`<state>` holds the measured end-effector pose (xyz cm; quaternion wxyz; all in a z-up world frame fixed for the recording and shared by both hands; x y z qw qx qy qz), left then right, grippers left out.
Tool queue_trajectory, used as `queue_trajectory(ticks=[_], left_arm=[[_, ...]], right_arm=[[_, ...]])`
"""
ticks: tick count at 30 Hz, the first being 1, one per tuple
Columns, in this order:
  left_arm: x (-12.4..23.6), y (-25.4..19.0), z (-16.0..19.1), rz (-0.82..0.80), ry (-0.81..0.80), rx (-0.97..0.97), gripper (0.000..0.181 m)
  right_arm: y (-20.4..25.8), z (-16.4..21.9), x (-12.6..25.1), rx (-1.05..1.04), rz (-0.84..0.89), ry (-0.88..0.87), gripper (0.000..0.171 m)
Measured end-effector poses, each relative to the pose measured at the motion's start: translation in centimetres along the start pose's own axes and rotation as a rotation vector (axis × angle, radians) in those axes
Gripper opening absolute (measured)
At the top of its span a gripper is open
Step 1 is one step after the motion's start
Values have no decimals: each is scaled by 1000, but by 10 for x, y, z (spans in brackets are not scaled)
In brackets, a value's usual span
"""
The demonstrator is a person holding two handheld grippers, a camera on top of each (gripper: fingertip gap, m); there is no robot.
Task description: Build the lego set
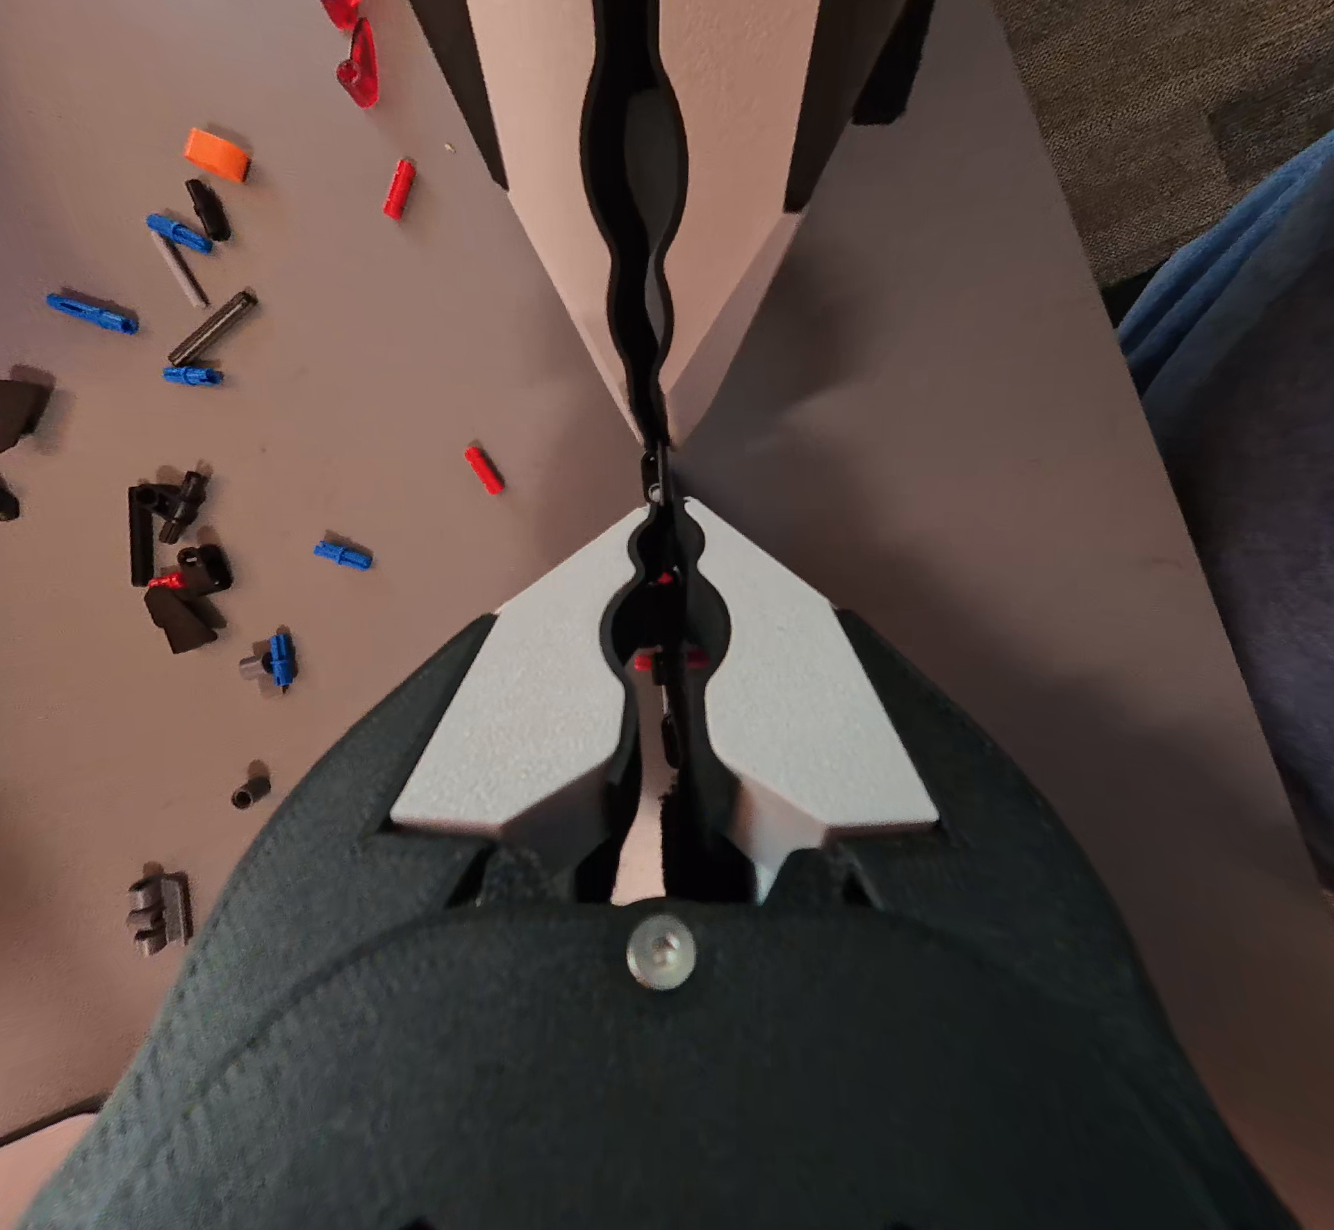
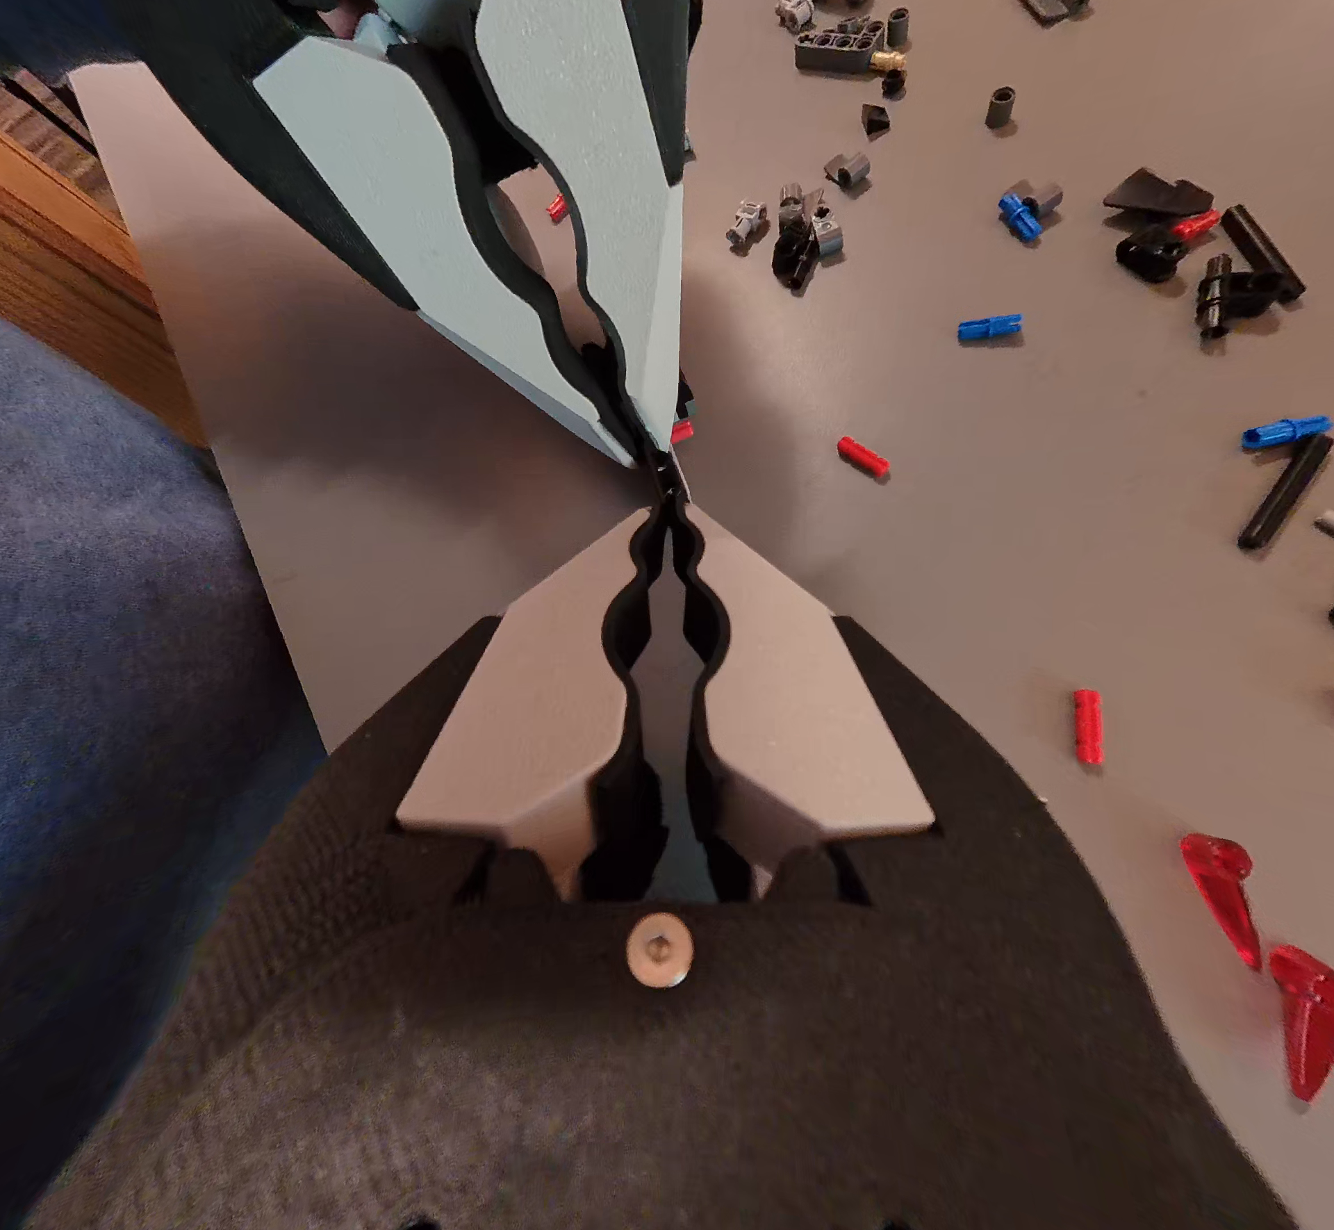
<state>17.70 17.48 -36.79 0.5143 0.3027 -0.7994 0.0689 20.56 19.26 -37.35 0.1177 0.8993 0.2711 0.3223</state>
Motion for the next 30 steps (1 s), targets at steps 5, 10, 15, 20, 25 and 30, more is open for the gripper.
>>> queue_trajectory(ticks=[5, 10, 15, 20, 25, 30], left_arm=[[0, 0, 0, 4, 0, -1, 1], [0, 0, -1, 2, 5, -13, 1], [0, 0, -1, -11, 13, -29, 1], [0, 0, -1, -15, 15, -30, 1], [0, 0, -1, -17, 14, -16, 1], [-1, 0, -1, -26, 8, 16, 0]], right_arm=[[0, 0, 0, -6, -3, -1, 0], [0, 1, 0, -8, 6, -2, 0], [0, 1, 0, -13, 12, -1, 0], [0, 2, 0, -16, 13, 1, 0], [0, 2, -1, -22, 16, -1, 0], [0, 3, -1, -27, 17, -1, 0]])
Point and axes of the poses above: each gripper's, where its closed fingertips meet, x back along the fingers, z out of its underside, y = z × x across the jaws, the point moved 2 cm from there along x, back along the fingers, and after that the axes turned 11 degrees about -z, right-handed, at the moved point
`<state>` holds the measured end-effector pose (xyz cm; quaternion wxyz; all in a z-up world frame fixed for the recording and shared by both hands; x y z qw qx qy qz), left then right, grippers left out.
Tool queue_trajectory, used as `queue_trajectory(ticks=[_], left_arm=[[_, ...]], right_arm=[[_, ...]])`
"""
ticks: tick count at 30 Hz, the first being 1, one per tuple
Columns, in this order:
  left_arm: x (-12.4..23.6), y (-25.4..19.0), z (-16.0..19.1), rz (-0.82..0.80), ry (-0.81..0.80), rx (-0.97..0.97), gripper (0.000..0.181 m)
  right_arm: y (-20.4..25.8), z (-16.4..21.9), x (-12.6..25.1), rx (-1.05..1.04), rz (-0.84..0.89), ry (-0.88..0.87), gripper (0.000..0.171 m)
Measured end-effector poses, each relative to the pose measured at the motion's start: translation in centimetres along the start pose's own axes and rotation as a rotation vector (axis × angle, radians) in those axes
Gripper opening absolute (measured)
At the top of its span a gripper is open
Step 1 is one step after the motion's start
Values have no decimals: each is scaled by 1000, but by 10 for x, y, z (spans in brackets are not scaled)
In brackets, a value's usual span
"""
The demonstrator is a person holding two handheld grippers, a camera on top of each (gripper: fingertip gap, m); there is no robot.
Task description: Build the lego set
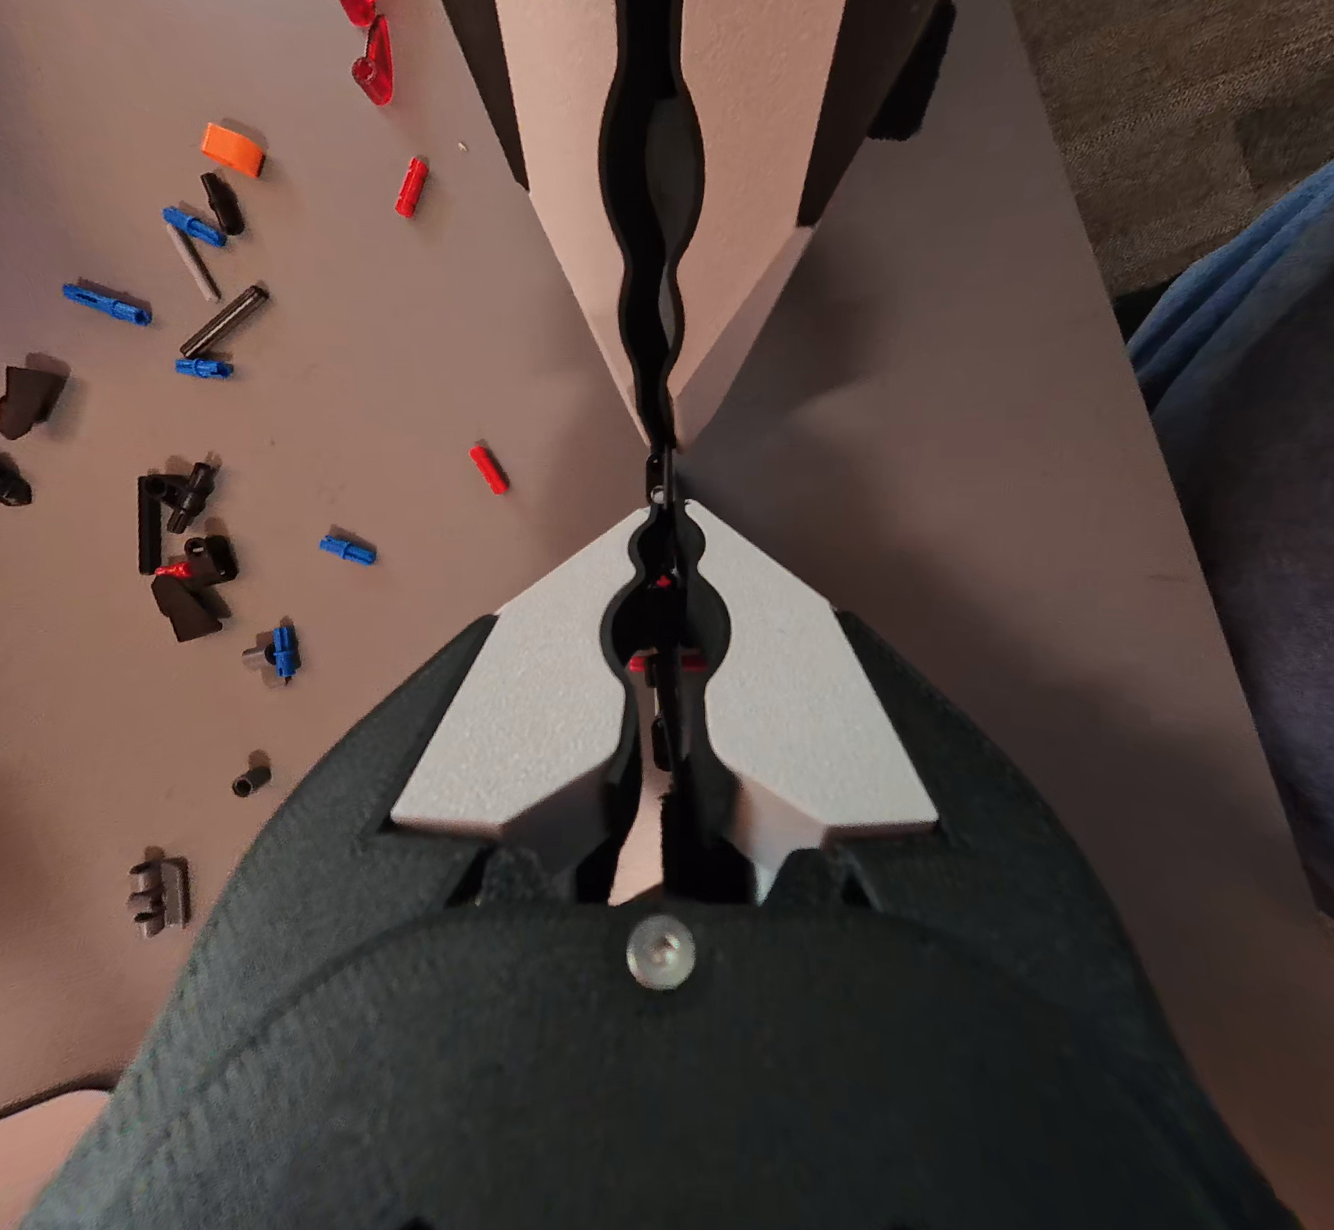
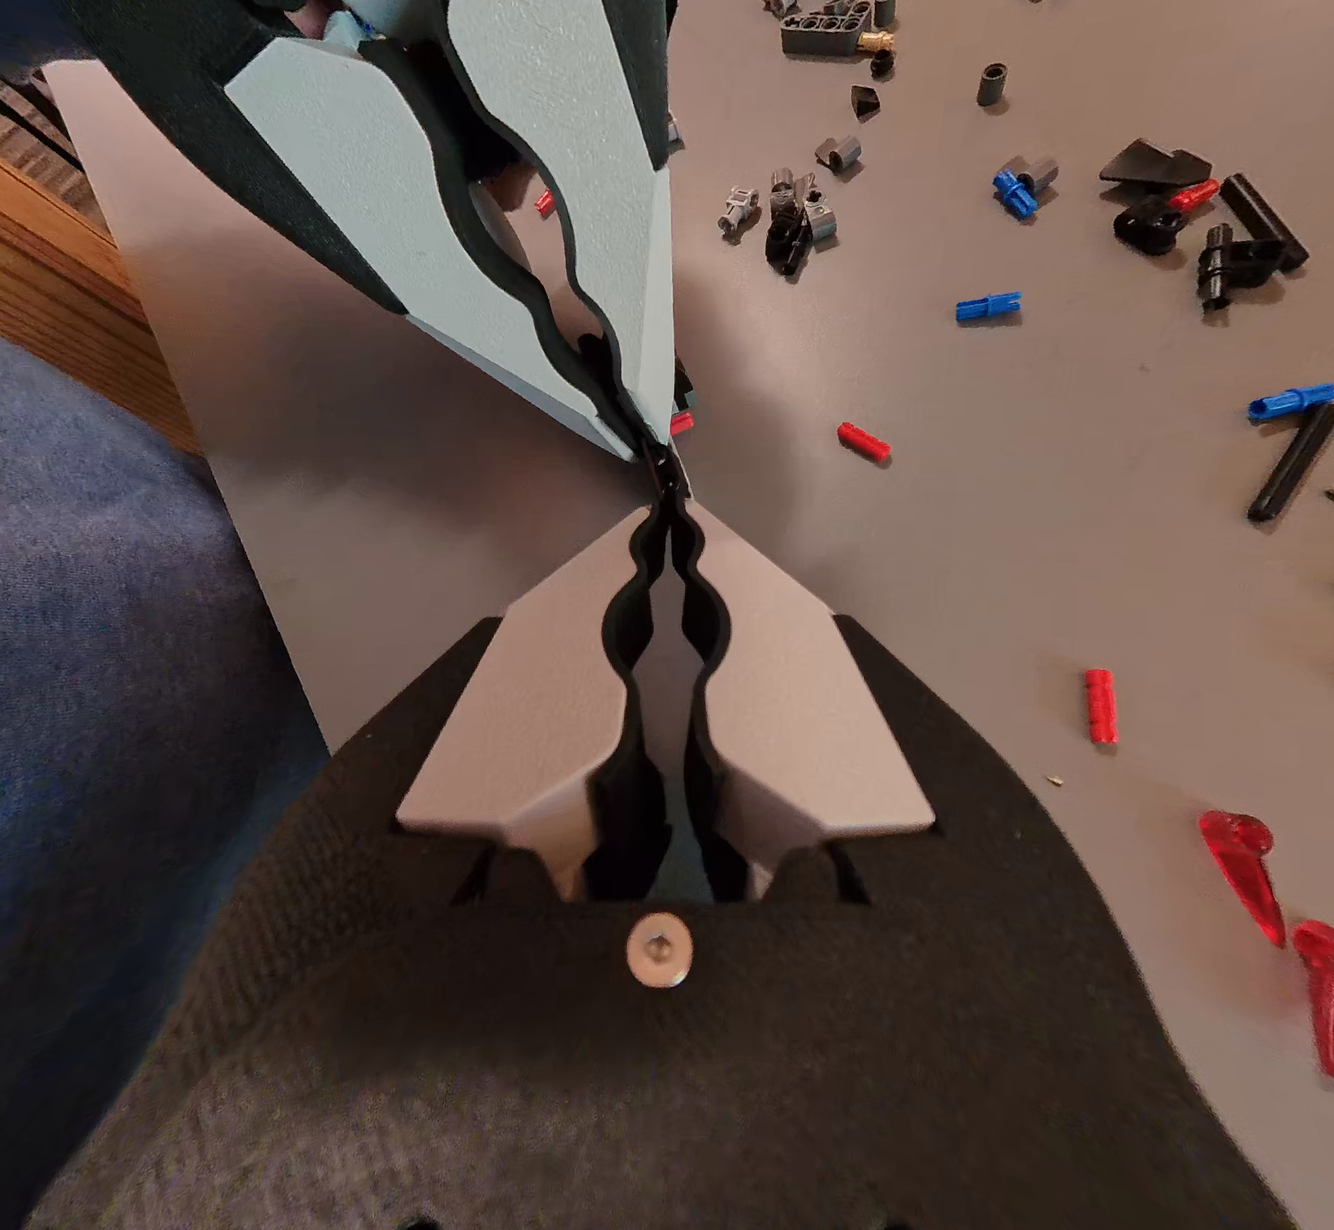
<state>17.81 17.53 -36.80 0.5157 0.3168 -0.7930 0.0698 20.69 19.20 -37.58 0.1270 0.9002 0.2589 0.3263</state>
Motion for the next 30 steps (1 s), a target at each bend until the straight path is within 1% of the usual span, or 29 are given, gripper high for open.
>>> queue_trajectory(ticks=[7, 18, 27, 30], left_arm=[[0, 1, -1, -1, 15, 21, 0], [-1, 2, -2, 68, 37, 99, 1], [-1, 0, -2, -19, -29, 166, 2], [-2, -1, -2, -30, -63, 217, 2]], right_arm=[[-1, 0, 0, -36, -22, -7, 0], [-2, 0, 2, -101, -73, -22, 0], [-1, 1, 2, -59, -30, -18, 0], [0, 1, 3, -52, -23, -19, 0]])
Point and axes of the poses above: each gripper's, where its closed fingertips meet, x back along the fingers, z out of its underside, y = z × x across the jaws, the point moved 2 cm from there along x, back along the fingers, and after that the axes turned 11 degrees about -z, right-handed, at the moved point
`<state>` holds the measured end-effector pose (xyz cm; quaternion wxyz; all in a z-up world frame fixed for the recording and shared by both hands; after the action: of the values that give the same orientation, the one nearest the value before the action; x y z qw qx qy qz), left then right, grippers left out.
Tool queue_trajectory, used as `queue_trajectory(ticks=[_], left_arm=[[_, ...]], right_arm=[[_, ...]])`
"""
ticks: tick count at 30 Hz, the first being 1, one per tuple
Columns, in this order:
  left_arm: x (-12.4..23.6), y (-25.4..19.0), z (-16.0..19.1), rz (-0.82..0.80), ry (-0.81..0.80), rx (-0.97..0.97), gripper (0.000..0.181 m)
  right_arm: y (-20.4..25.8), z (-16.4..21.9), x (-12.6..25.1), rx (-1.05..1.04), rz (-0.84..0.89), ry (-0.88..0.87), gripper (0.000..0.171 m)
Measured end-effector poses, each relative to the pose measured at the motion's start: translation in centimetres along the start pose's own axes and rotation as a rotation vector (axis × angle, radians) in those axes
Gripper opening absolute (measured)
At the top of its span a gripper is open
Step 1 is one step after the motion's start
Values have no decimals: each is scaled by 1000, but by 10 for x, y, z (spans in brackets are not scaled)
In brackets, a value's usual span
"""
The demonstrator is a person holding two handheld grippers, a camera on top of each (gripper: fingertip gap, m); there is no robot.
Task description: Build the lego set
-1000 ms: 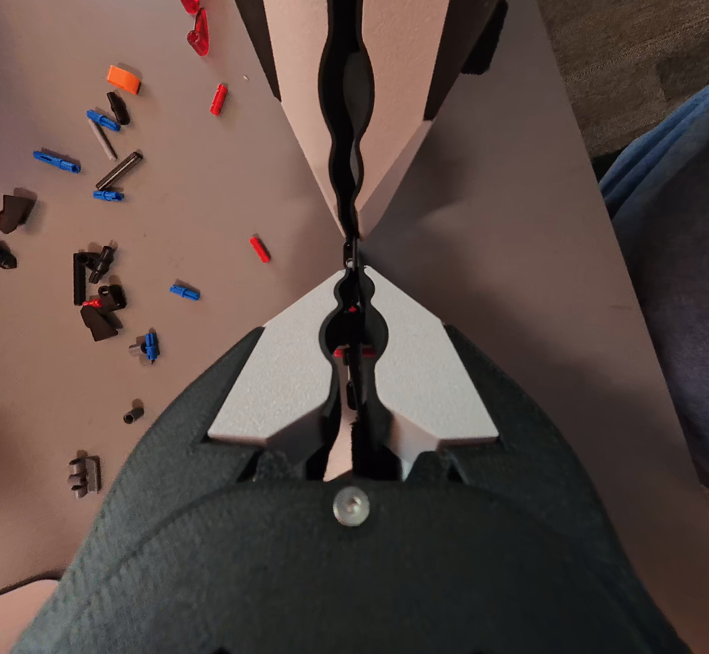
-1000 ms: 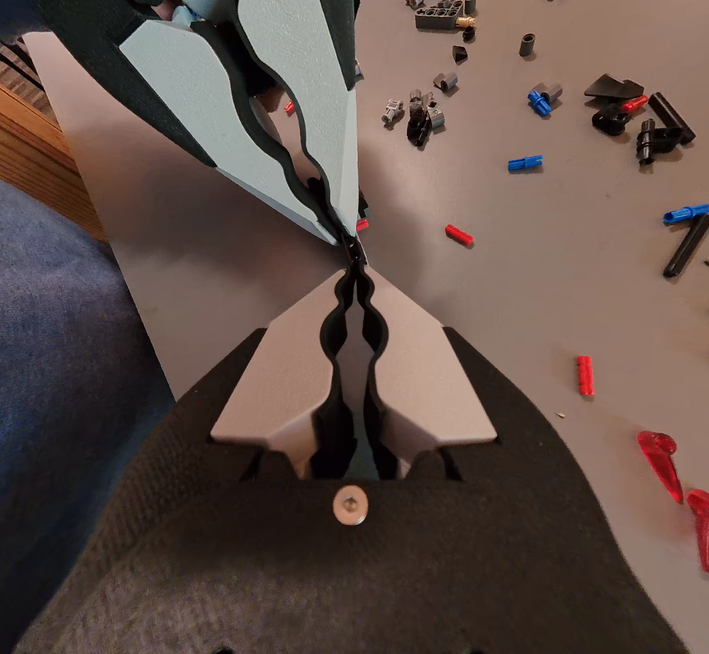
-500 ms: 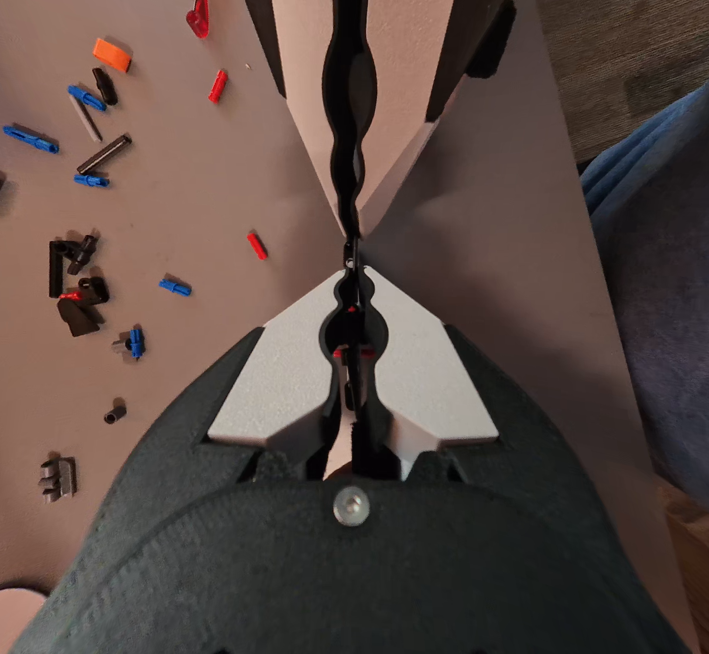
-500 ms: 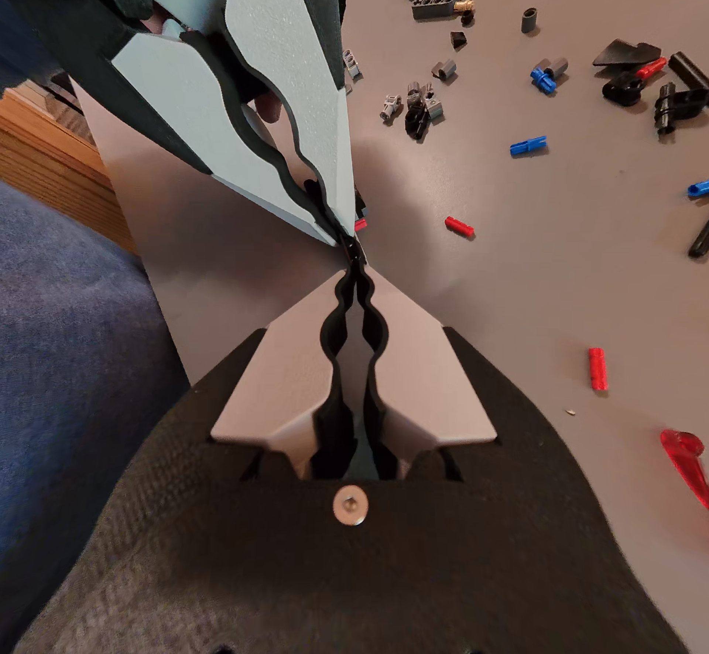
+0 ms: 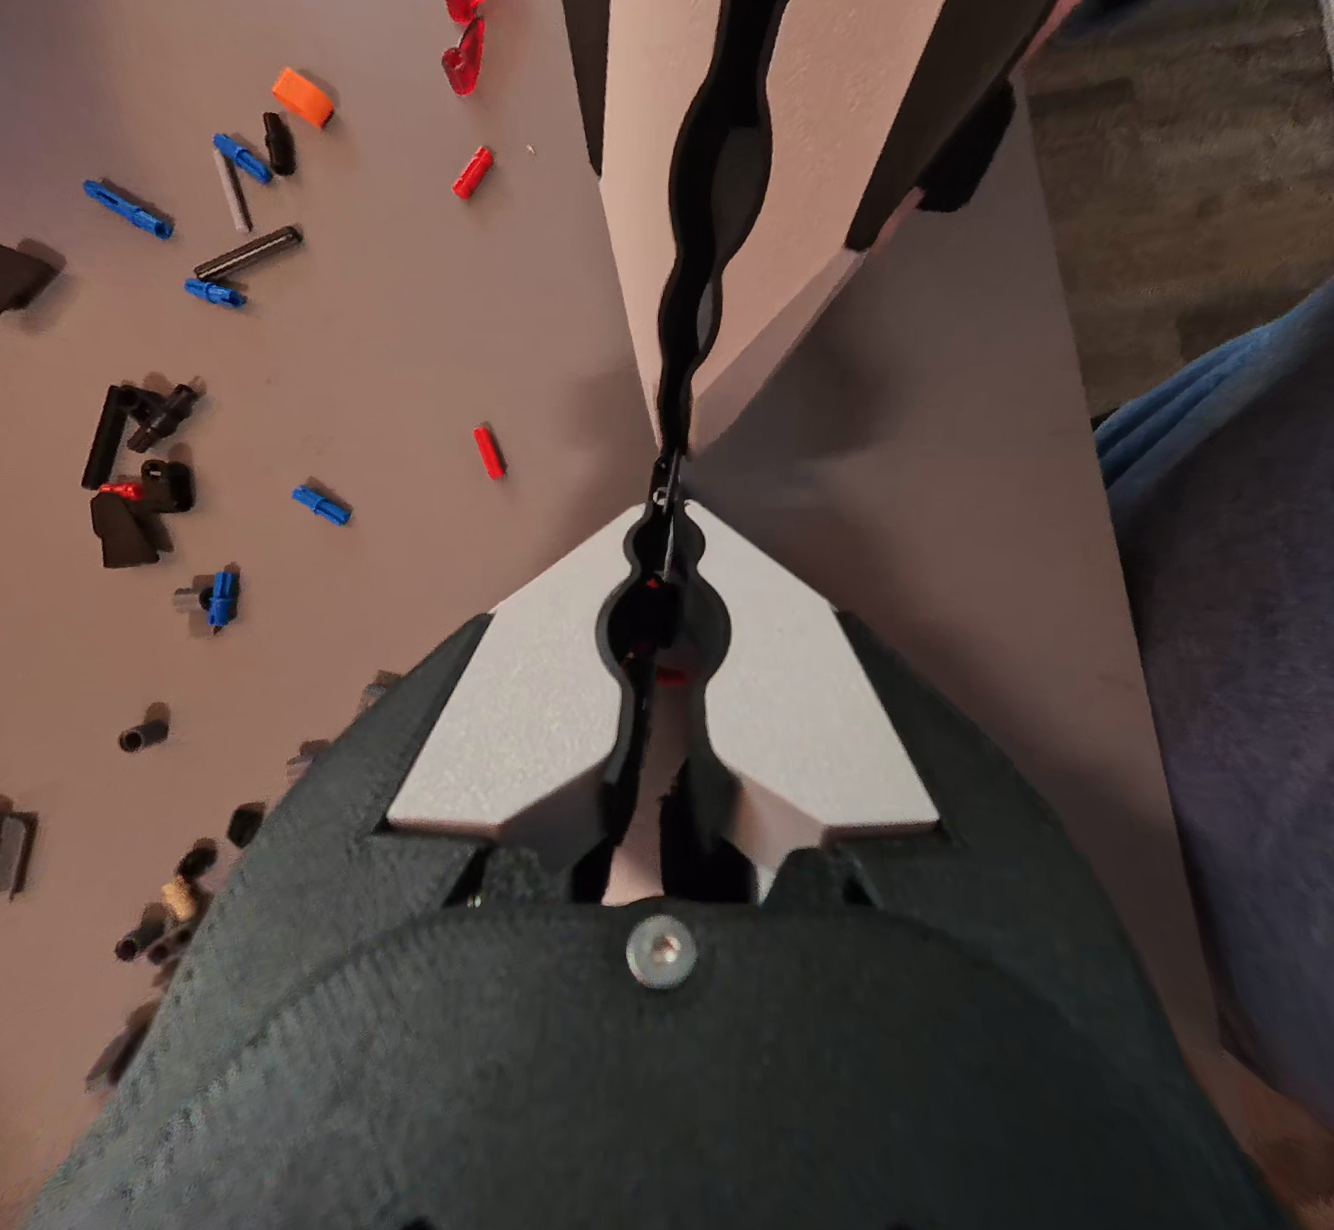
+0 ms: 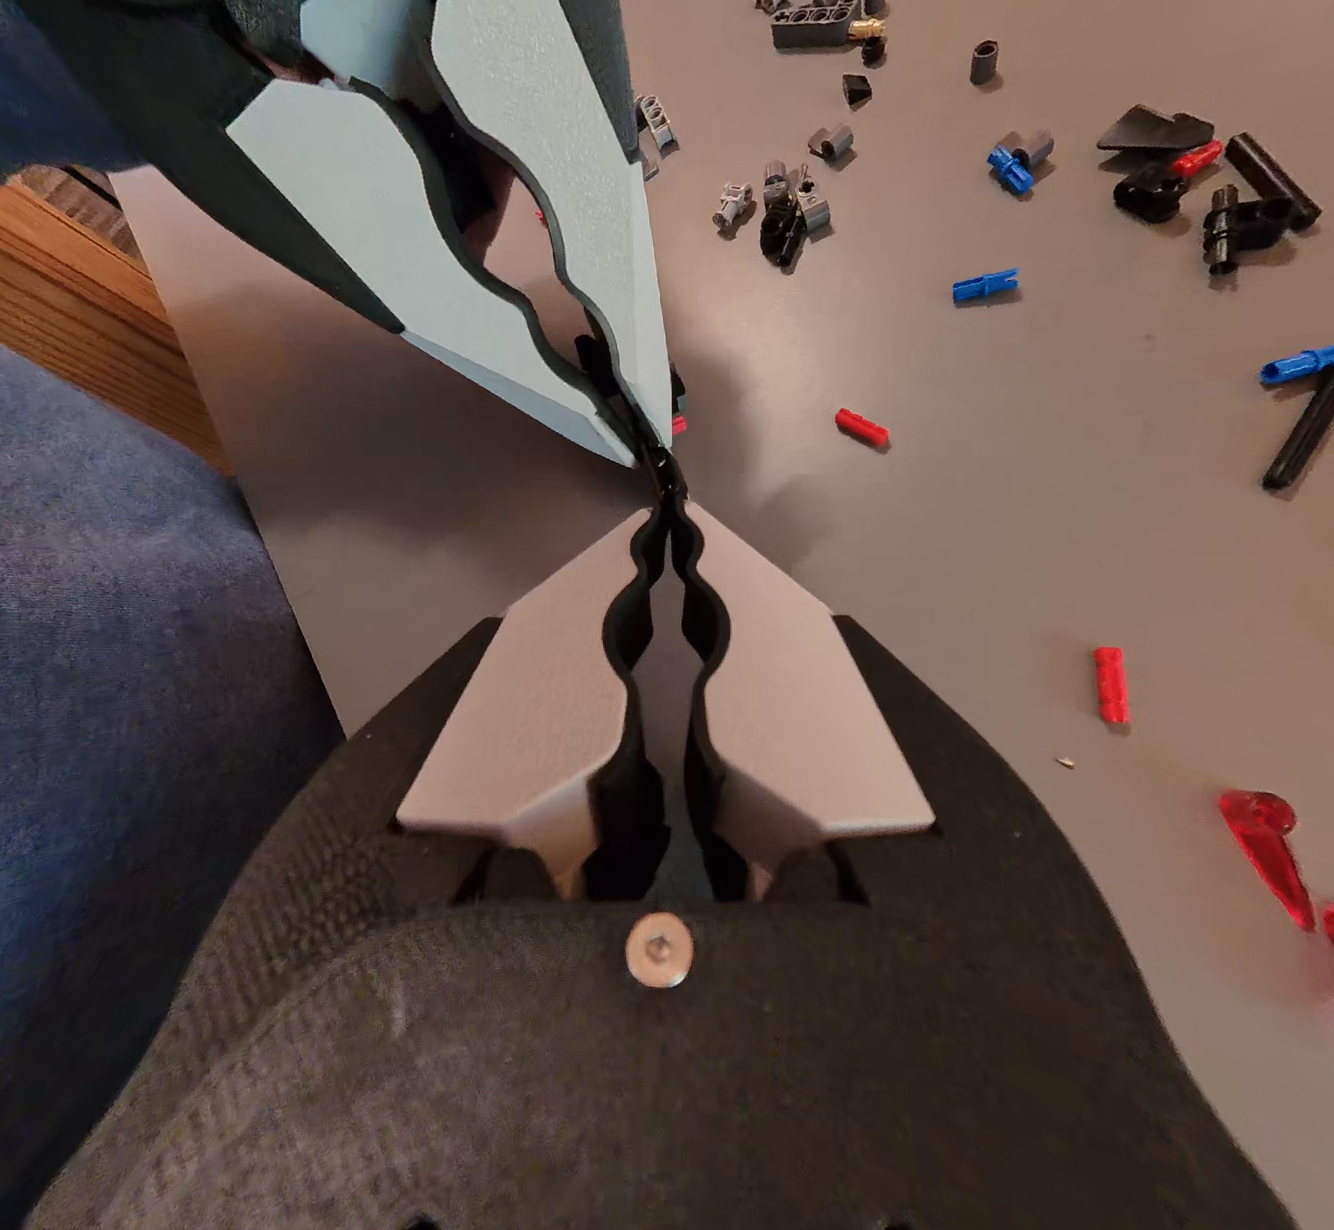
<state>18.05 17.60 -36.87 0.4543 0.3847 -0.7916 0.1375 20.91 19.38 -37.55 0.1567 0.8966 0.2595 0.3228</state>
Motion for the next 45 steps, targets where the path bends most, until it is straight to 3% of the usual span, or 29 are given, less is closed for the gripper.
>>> queue_trajectory(ticks=[31, 45], left_arm=[[3, -7, 0, -90, 10, 36, 2], [3, -5, -1, -26, 37, 83, 2]], right_arm=[[5, 3, -1, -27, -44, 7, 0], [4, 3, -1, -86, -90, 0, 0]])
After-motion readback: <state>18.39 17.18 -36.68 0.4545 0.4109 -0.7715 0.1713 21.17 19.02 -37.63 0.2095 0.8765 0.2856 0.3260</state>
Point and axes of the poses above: each gripper's, where its closed fingertips meet, x back along the fingers, z out of its underside, y = z × x across the jaws, the point moved 2 cm from there along x, back along the fingers, and after that the axes turned 11 degrees about -z, right-handed, at the moved point
